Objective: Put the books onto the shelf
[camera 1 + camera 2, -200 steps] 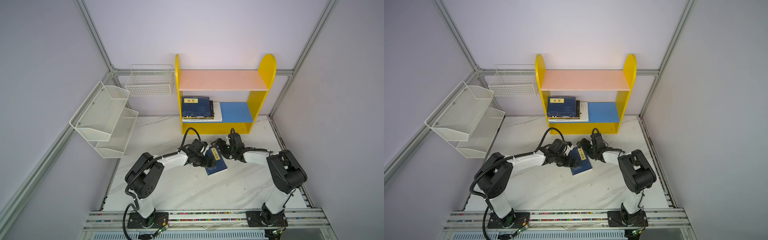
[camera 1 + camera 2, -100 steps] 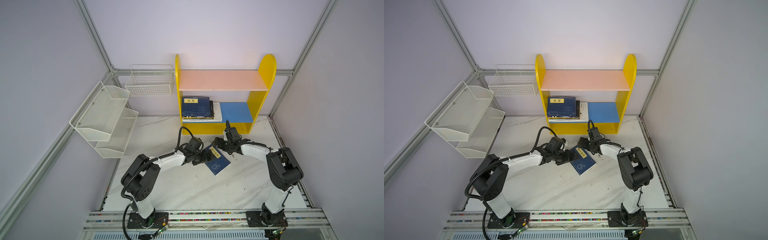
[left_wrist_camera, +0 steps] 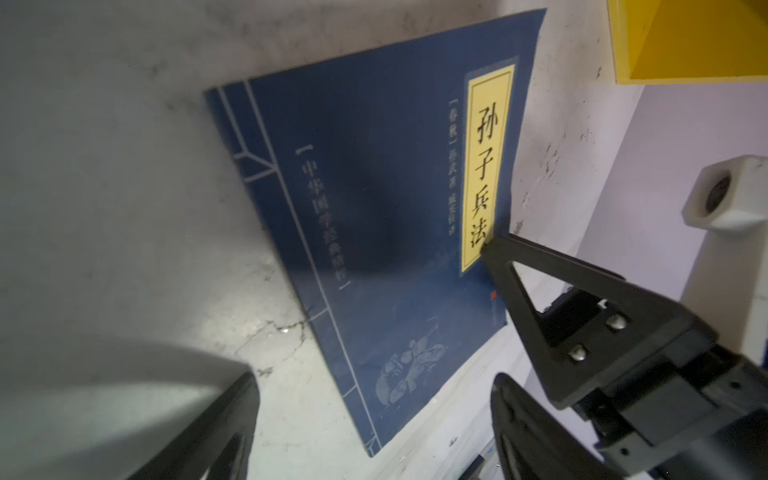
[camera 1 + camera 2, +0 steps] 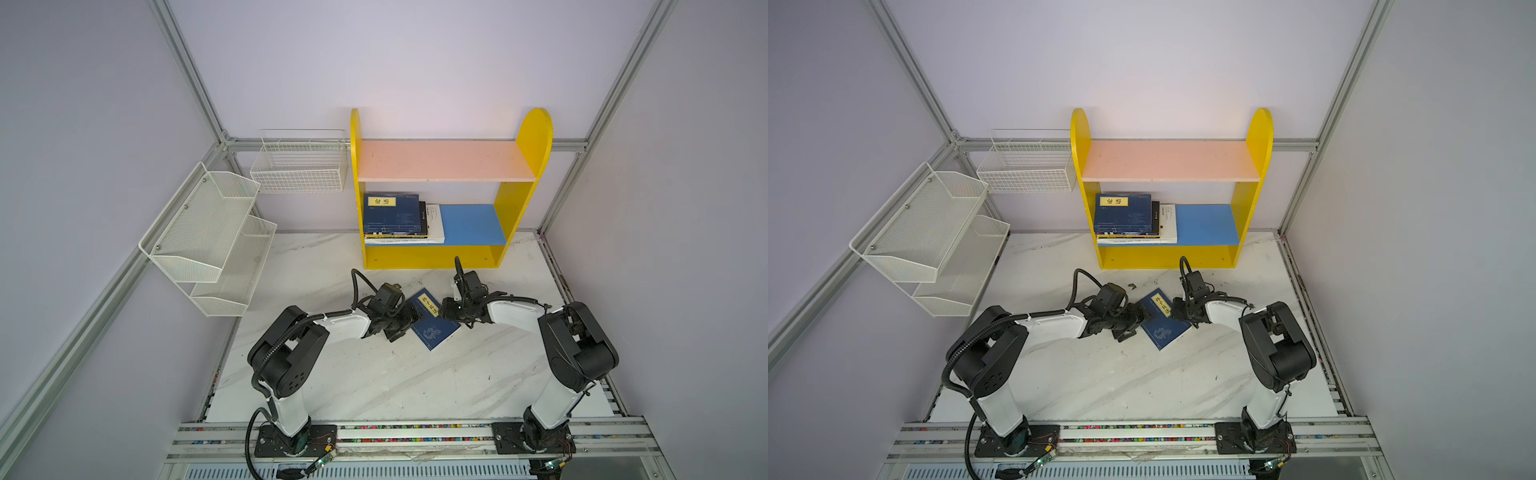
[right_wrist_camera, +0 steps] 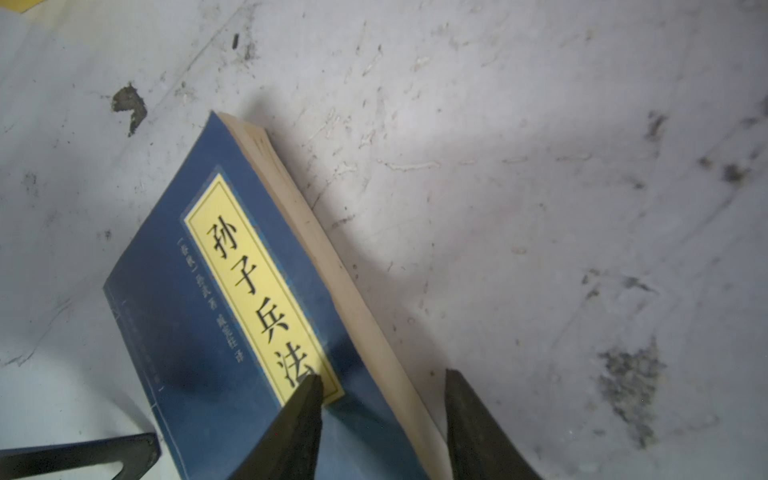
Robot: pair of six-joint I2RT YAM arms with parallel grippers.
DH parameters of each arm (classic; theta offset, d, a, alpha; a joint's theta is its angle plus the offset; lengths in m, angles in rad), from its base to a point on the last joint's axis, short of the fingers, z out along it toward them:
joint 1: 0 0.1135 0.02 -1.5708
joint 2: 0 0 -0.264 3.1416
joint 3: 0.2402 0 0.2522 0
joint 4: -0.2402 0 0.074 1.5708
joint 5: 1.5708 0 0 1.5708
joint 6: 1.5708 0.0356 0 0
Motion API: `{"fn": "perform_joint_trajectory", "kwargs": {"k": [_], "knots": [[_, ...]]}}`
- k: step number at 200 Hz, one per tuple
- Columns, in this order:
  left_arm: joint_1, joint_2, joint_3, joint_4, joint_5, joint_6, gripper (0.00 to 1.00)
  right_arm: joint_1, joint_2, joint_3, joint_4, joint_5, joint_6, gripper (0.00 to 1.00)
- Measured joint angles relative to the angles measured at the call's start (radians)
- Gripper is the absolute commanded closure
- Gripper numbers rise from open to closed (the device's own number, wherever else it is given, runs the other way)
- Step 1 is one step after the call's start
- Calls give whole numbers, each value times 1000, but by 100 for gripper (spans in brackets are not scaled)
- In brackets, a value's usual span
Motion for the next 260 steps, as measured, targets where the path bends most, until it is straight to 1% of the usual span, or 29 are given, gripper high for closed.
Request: {"fn": "perform_joint_trajectory", "kwargs": {"k": [31, 44, 54, 85, 119, 130, 144, 164, 207, 215, 232, 260], "knots": [[0, 11, 2, 22, -5, -3, 14, 0, -12, -51, 75, -18, 11, 68], [0, 21, 3, 42, 1, -3, 14, 1, -11, -68, 109, -34, 19, 72], [0, 30, 4, 62, 8, -2, 14, 5, -8, -78, 136, -48, 27, 73], [7, 45, 5, 124, 16, -6, 15, 25, 22, -83, 210, -37, 32, 78], [21, 73, -35, 307, 11, -53, 22, 48, 76, -61, 291, -39, 33, 79], [21, 73, -48, 355, 11, -67, 27, 57, 89, -54, 309, -43, 32, 79], [20, 73, -51, 398, 12, -75, 41, 65, 101, -48, 330, -47, 31, 79], [21, 73, -55, 424, 9, -81, 57, 69, 112, -39, 341, -52, 27, 79], [27, 73, -85, 425, -9, -89, 77, 71, 123, -26, 343, -62, 25, 77], [27, 71, -85, 417, -12, -87, 83, 71, 123, -25, 343, -63, 26, 76], [29, 58, -85, 384, -22, -74, 100, 71, 121, -21, 337, -65, 31, 72], [28, 19, -85, 308, -26, -43, 100, 78, 102, -13, 302, -76, 52, 67]]}}
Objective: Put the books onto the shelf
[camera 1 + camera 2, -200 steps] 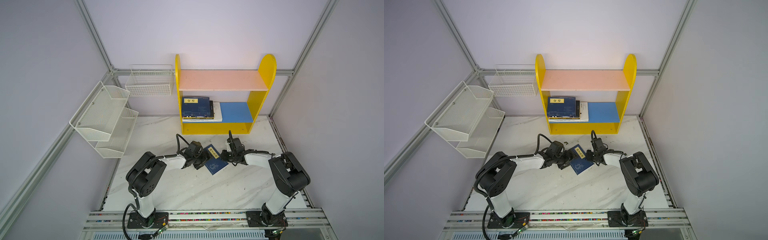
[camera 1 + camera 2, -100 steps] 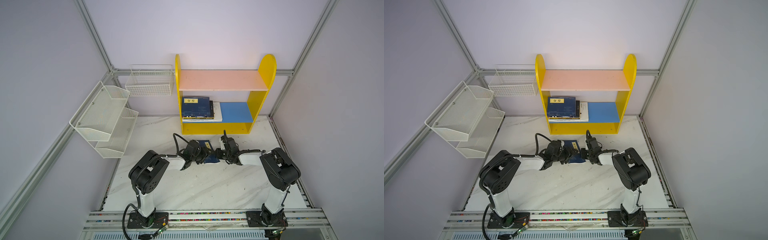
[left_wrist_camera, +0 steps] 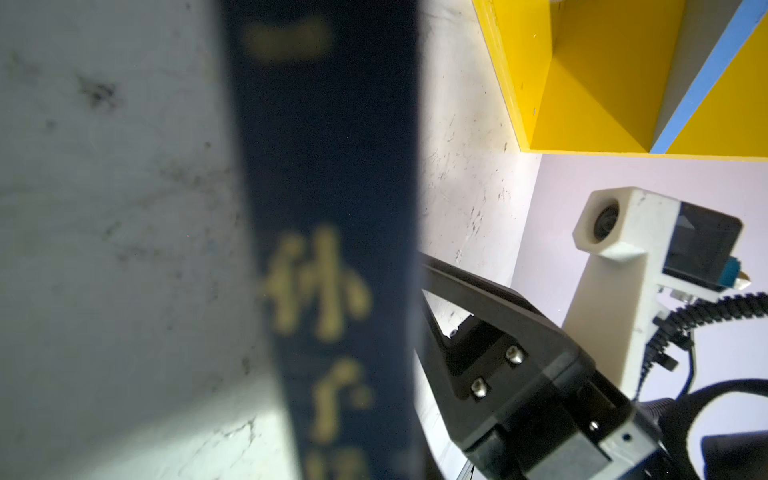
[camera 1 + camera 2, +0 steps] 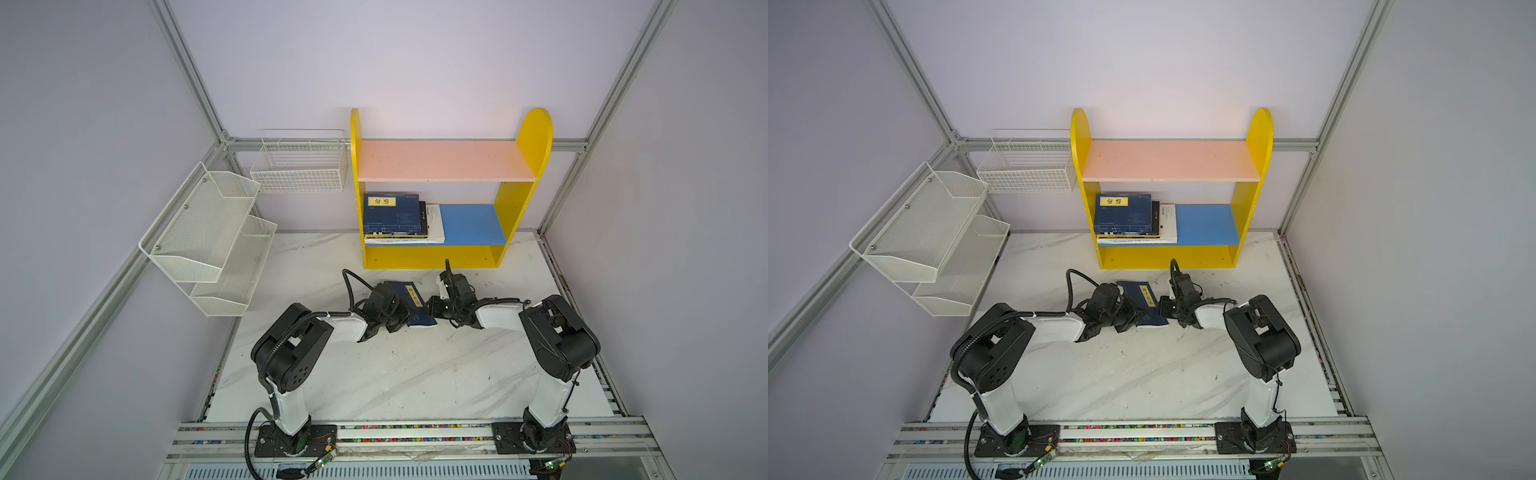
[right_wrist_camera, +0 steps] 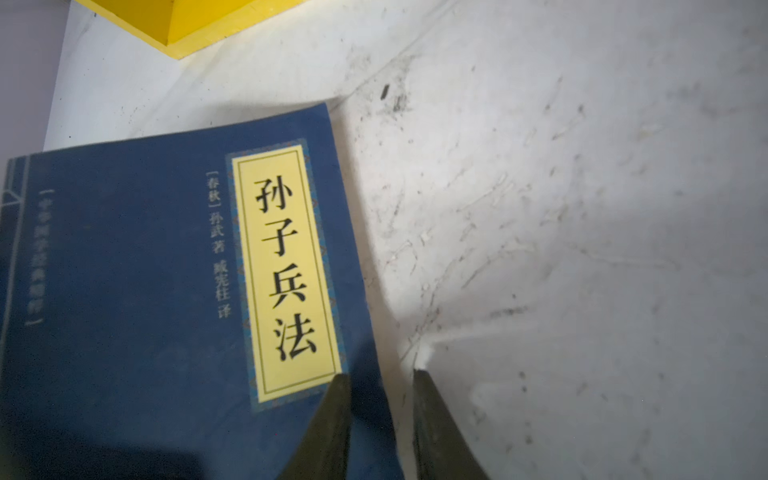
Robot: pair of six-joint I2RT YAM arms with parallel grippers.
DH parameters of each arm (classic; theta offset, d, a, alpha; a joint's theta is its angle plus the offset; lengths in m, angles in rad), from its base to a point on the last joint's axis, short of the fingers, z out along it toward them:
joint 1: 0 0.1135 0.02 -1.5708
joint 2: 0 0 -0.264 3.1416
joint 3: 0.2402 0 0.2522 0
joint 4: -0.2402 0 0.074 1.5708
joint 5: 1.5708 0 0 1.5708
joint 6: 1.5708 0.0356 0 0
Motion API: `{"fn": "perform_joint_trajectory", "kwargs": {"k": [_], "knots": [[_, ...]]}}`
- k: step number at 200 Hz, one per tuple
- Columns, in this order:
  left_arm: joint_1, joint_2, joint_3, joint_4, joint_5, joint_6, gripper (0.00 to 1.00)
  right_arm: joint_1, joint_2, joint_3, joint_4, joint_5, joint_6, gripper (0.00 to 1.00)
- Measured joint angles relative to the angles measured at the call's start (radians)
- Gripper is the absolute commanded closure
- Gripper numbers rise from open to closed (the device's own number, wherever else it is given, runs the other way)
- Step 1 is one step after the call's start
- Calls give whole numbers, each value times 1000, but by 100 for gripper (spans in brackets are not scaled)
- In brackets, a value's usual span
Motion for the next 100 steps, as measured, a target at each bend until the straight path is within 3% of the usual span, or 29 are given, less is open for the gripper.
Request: {"fn": "perform_joint_trajectory", "kwargs": {"k": [37, 52, 70, 100], "knots": [[-1, -88, 9, -138, 28, 95, 100, 16, -80, 14, -120, -7, 36, 50], [-1, -126, 45, -237, 69, 158, 100, 18, -157, 30, -157, 4, 55, 48], [-1, -151, 144, -365, 146, 263, 100, 6, -277, 72, -175, 24, 78, 42], [-1, -180, 358, -515, 279, 410, 100, -69, -475, 155, -172, 70, 132, 21]]}}
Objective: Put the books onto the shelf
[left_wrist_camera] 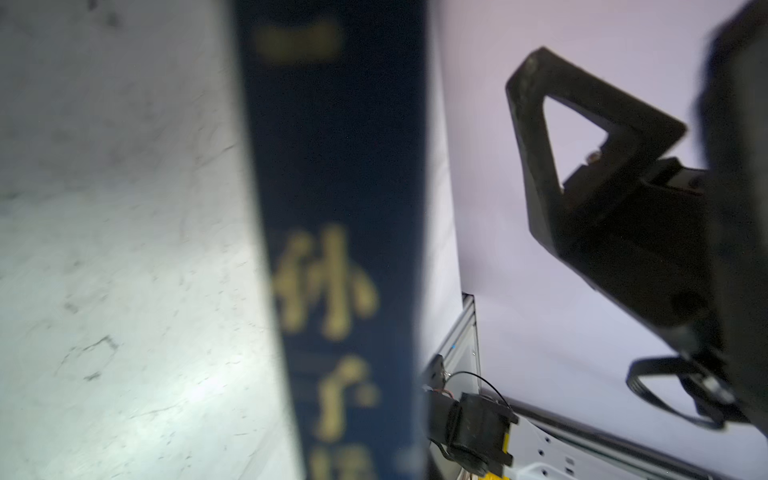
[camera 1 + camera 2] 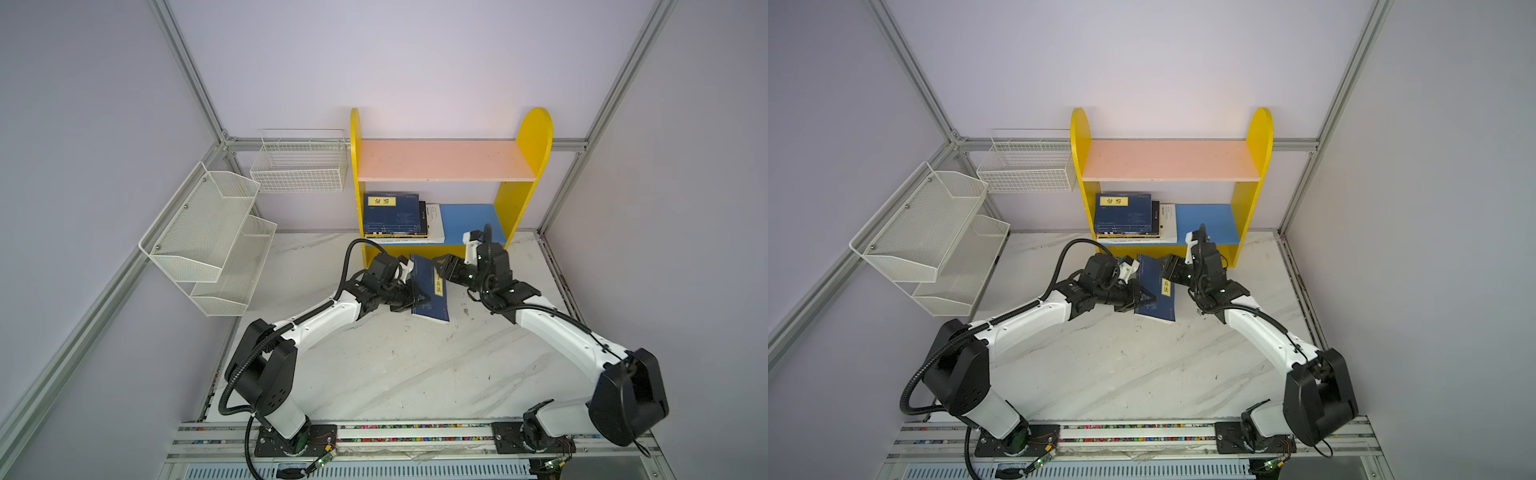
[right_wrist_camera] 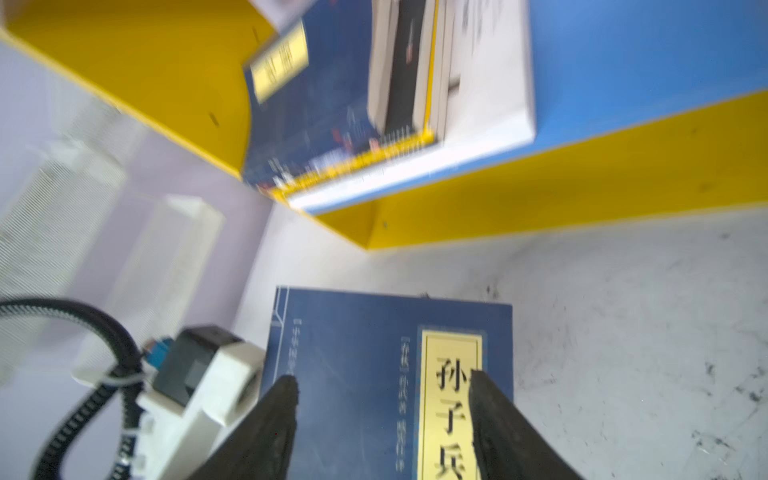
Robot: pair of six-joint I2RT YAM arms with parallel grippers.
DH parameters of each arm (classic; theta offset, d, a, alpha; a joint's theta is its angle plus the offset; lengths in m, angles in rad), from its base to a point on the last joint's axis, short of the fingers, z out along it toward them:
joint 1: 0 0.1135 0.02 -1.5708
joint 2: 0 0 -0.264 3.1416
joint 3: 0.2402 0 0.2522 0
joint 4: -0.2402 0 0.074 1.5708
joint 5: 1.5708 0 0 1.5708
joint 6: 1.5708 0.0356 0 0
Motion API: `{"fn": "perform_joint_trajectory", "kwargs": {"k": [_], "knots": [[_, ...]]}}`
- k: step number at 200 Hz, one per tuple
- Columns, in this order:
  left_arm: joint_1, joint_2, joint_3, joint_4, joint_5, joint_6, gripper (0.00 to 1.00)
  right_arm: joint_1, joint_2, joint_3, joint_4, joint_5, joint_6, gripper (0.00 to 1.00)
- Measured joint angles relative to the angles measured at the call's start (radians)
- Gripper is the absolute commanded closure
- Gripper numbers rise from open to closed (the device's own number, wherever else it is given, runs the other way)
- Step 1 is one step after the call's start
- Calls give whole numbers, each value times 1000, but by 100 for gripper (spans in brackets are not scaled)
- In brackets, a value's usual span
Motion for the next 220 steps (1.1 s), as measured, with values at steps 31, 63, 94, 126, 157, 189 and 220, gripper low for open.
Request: {"fn": "perform_joint_trajectory", "kwargs": {"k": [31, 63, 94, 126, 157, 189, 220], "knots": [[-1, -42, 197, -53, 51, 93, 100, -77, -153, 45, 0, 52, 31, 15], [2, -48, 388, -53, 30, 153, 100, -105, -220, 87, 4, 57, 63, 3], [42, -46, 501, 5, -8, 153, 100, -110, -253, 90, 54, 7, 110, 3], [115, -23, 507, 145, -63, 73, 100, -110, -224, 25, 312, -156, 273, 3], [137, 32, 508, 227, -105, 7, 100, -79, -109, -80, 573, -260, 425, 3], [132, 61, 507, 280, -108, -79, 100, -17, -47, -78, 653, -279, 455, 4], [132, 60, 507, 390, -108, -168, 100, 8, 12, -32, 784, -282, 486, 9]]}}
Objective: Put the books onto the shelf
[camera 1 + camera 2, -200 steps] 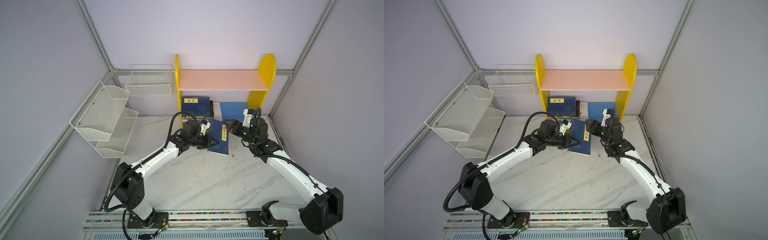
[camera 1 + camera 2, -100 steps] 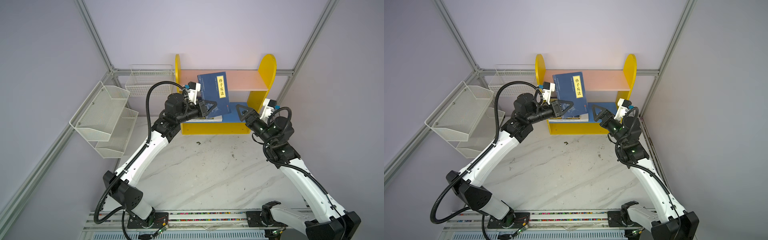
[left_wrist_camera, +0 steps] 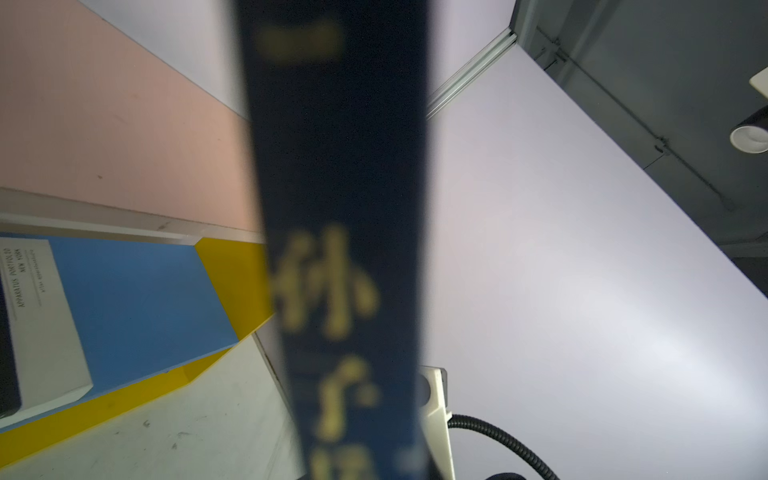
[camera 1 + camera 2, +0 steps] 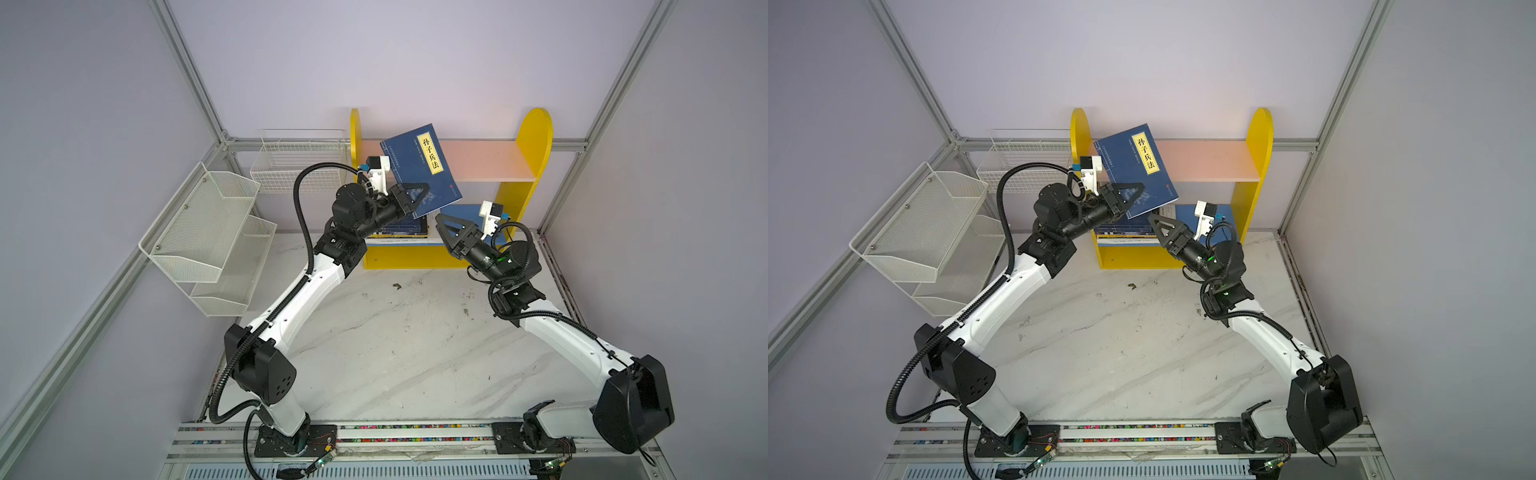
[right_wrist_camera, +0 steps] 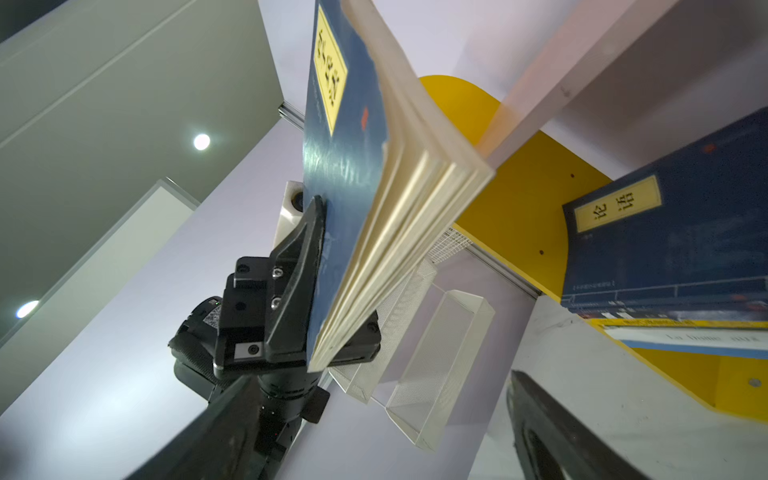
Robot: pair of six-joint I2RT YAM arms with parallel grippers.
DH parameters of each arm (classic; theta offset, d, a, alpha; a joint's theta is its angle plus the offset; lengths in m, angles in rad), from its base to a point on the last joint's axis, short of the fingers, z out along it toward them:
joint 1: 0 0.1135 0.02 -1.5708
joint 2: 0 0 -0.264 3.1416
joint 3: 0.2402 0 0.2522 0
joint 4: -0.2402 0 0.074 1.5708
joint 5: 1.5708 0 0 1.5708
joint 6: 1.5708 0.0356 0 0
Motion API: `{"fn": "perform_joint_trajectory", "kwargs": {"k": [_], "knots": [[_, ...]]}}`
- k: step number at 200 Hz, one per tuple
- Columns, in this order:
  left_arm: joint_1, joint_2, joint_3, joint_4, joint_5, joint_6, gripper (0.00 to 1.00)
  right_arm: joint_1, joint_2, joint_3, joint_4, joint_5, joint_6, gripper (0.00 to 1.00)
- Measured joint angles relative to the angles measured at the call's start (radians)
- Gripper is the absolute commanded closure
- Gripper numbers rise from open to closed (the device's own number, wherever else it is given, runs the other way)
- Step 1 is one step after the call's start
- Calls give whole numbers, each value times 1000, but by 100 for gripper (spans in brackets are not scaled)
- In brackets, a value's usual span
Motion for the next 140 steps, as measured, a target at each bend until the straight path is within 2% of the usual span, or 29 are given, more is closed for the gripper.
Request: {"fn": "perform_joint_trajectory", "kwargs": {"k": [88, 140], "knots": [[-3, -4, -33, 106, -8, -103, 100, 2, 141, 51, 264, 63, 77, 23], [-7, -4, -38, 133, 1, -130, 100, 5, 167, 130, 298, 84, 84, 37]]}}
